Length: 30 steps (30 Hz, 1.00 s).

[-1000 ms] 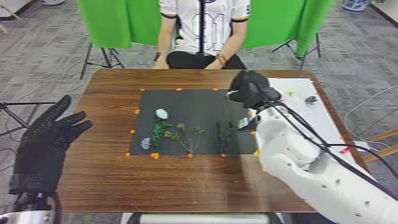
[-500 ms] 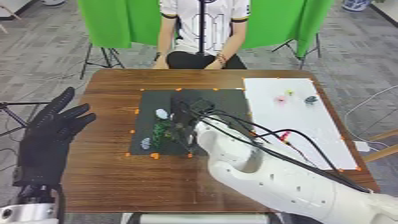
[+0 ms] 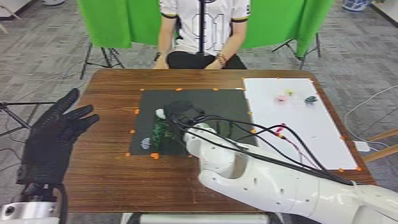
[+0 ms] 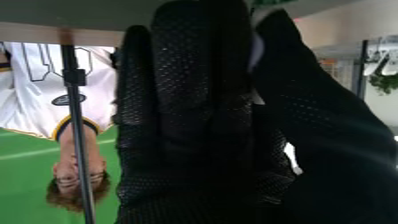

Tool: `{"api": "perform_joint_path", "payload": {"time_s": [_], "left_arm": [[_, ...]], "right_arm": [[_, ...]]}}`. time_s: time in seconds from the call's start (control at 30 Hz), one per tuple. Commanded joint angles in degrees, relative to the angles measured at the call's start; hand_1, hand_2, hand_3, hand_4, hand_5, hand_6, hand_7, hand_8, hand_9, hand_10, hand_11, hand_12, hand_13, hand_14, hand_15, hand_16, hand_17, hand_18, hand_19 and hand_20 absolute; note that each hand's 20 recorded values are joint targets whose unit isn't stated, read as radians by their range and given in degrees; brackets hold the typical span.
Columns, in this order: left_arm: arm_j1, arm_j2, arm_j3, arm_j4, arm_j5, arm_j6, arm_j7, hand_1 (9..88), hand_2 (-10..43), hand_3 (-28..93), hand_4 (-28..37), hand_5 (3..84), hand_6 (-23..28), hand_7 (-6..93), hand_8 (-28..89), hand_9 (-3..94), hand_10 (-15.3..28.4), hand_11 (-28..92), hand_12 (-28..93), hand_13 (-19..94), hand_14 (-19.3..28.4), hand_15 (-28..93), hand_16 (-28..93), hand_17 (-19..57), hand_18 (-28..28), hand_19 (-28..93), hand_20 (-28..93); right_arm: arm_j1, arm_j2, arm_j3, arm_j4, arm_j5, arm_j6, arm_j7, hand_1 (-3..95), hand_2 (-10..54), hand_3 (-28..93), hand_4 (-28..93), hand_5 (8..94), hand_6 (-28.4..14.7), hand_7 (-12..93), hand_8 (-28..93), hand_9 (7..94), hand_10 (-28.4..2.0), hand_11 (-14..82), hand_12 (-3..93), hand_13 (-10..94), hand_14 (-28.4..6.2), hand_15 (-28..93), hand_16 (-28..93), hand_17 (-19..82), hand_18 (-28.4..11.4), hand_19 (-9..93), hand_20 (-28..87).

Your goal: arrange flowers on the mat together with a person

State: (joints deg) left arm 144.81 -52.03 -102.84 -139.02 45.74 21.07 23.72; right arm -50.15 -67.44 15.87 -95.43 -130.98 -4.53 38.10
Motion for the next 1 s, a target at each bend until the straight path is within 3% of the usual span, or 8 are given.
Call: {"api": "perform_joint_path", "payload": {"time_s": [0.03, 0.3, 0.47, 0.6, 0.7, 1.0], "left_arm": [[0.1, -0.45, 0.15, 0.44, 0.22, -0.87, -1.20, 20.0, 1.8, 79, -28.3, 31.6, 5.2, 13.4, -10, 33.7, 18.6, 21, 12, 24, 26.3, 49, -8, -9.4, 23.2, 49, 19], [0.1, -0.26, 0.25, 0.45, 0.09, -0.56, -1.03, 20.4, 1.7, 79, -28.3, 31.7, 5.1, 13.5, -10, 33.8, 18.7, 21, 12, 24, 26.2, 49, -8, -9.4, 23.2, 49, 19], [0.6, 0.66, 0.66, 0.45, -0.51, 0.37, 0.24, 20.6, 1.7, 79, -28.3, 31.7, 5.1, 13.7, -10, 33.9, 18.7, 21, 12, 24, 26.3, 49, -8, -9.4, 23.2, 49, 19], [1.4, 0.26, 0.50, 0.50, -0.92, 0.85, 0.60, 20.7, 1.6, 79, -28.3, 31.8, 5.2, 13.7, -10, 33.9, 18.7, 22, 12, 24, 26.3, 50, -8, -9.4, 23.2, 49, 19], [2.0, -0.32, 0.00, 0.41, -0.33, 0.32, 0.26, 20.6, 1.5, 79, -28.3, 31.7, 5.2, 13.8, -10, 33.9, 18.7, 22, 12, 24, 26.3, 50, -8, -9.4, 23.2, 49, 19], [2.7, -0.30, 0.10, 0.17, -0.37, 0.80, 0.86, 19.9, 1.8, 79, -28.3, 31.5, 5.1, 13.5, -10, 33.5, 18.7, 21, 12, 24, 26.2, 50, -8, -9.6, 23.3, 48, 19]], "right_arm": [[0.1, -0.3, 0.4, 0.1, -1.7, -2.7, 1.4, 50.4, -9.5, 60, -24, 70.2, 1.9, 16, -2, 82.6, -9.1, 23.7, 27.5, 77, -5.7, 54, 19, 42, -15.7, 90, -11], [0.1, -0.3, 0.4, -0.2, -2.0, -5.7, 1.7, 46.7, -9.5, 64, -24, 66.6, 1.4, 15, -12, 79.3, -10.1, 28.9, 23.0, 76, -6.0, 55, 18, 41, -16.4, 90, -10], [0.7, -0.3, 0.3, -0.2, -2.2, -5.8, 1.7, 45.5, -9.5, 65, -24, 66.6, 1.3, 15, -12, 78.9, -10.4, 30.6, 21.0, 75, -6.2, 56, 18, 41, -16.6, 90, -10], [0.0, -0.3, 2.2, -1.4, -1.7, -5.7, 1.7, 44.5, -9.5, 66, -24, 66.5, 1.1, 15, -12, 78.6, -10.5, 31.2, 19.9, 76, -6.4, 56, 18, 41, -16.7, 90, -10], [-0.6, 0.2, 4.1, -3.4, -1.0, -5.3, 1.5, 44.0, -9.5, 66, -24, 65.1, 0.6, 15, -12, 77.8, -10.8, 31.1, 19.7, 75, -6.6, 56, 18, 41, -16.8, 90, -10], [-1.1, 0.1, 6.6, -6.2, -0.9, -7.3, 0.2, 41.6, -9.5, 66, -24, 59.0, -0.4, 13, -11, 77.0, -11.8, 31.0, 19.4, 75, -7.1, 57, 18, 41, -17.4, 90, -10]]}}
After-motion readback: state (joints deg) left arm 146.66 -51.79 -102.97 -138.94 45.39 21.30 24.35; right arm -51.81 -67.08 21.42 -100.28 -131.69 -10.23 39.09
